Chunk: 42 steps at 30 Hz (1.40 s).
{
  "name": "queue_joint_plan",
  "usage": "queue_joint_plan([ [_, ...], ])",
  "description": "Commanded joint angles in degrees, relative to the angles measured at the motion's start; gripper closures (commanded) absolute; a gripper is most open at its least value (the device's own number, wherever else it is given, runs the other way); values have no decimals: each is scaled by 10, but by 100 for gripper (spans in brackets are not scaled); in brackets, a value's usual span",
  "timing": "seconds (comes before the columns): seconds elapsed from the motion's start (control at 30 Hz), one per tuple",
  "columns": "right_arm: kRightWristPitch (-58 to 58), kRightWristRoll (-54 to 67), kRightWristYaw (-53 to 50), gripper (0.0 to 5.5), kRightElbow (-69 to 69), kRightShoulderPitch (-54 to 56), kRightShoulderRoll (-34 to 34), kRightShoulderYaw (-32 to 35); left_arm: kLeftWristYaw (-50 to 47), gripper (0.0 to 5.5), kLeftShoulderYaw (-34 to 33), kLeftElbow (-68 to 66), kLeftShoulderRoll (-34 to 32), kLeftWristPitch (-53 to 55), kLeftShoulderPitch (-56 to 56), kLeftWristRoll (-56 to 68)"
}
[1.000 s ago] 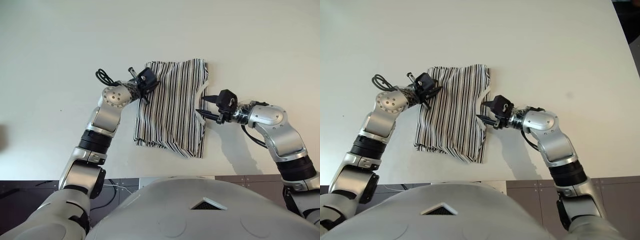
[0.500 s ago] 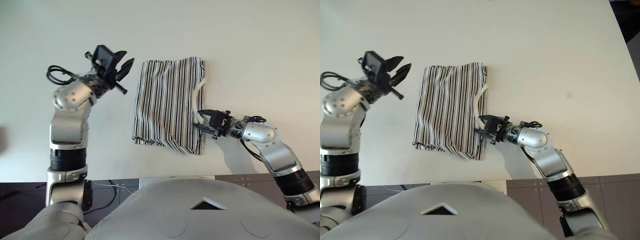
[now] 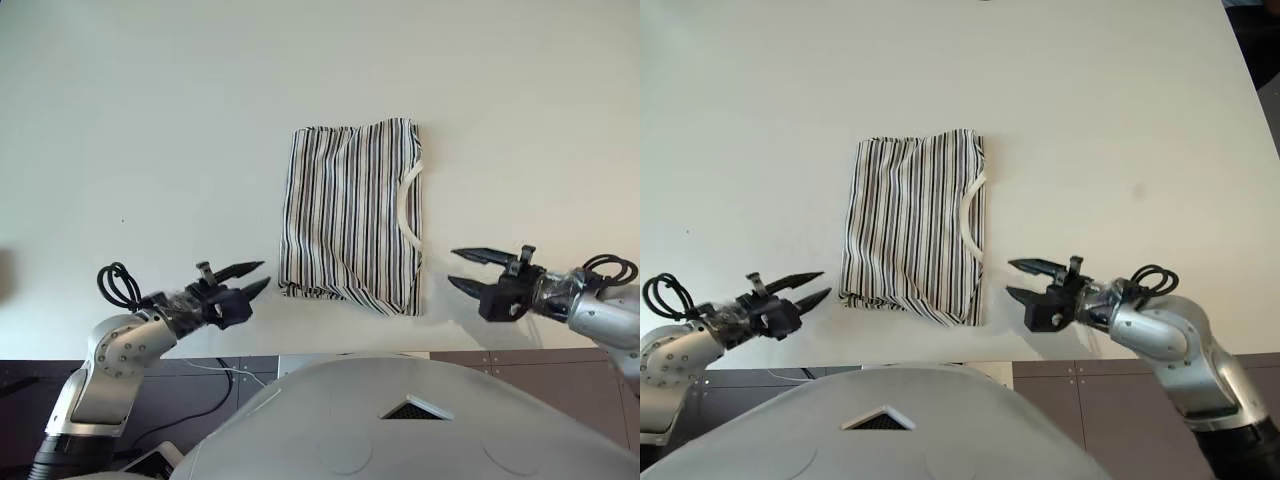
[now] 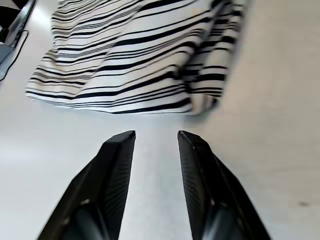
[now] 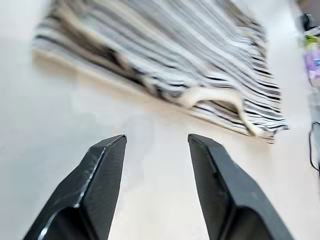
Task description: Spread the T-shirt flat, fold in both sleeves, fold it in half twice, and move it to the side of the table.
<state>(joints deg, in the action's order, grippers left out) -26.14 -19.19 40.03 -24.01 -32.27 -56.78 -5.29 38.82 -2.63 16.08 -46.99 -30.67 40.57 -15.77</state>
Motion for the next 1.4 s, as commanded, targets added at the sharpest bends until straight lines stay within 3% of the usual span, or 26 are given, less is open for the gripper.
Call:
queue_joint_plan([
  [0.03, -44, -44, -20, 323, 2, -5, 23, -36, 4, 336, 27, -57, -39, -54, -42, -54],
  [0.1, -52, -62, -18, 323, 10, 10, 30, -57, 5, 319, 45, -78, -49, -77, -72, -68],
  [0.23, -54, -79, -19, 260, 13, 38, 48, -83, 7, 316, 77, -109, -66, -122, -116, -83],
  [0.5, -29, -123, -24, 260, 27, 84, 102, -136, 36, 316, 168, -243, -103, -224, -260, -81],
  [0.73, -38, -129, -26, 260, 62, 112, 94, -149, 21, 316, 222, -298, -102, -293, -315, -89],
  [1.07, -60, -100, -10, 438, 91, 148, 82, -156, -18, 316, 241, -294, -86, -299, -287, -127],
  [1.27, -76, -96, -8, 538, 110, 169, 81, -161, -43, 404, 248, -316, -83, -301, -303, -139],
  [1.4, -78, -98, -9, 540, 115, 176, 87, -169, -47, 479, 259, -328, -84, -300, -308, -132],
])
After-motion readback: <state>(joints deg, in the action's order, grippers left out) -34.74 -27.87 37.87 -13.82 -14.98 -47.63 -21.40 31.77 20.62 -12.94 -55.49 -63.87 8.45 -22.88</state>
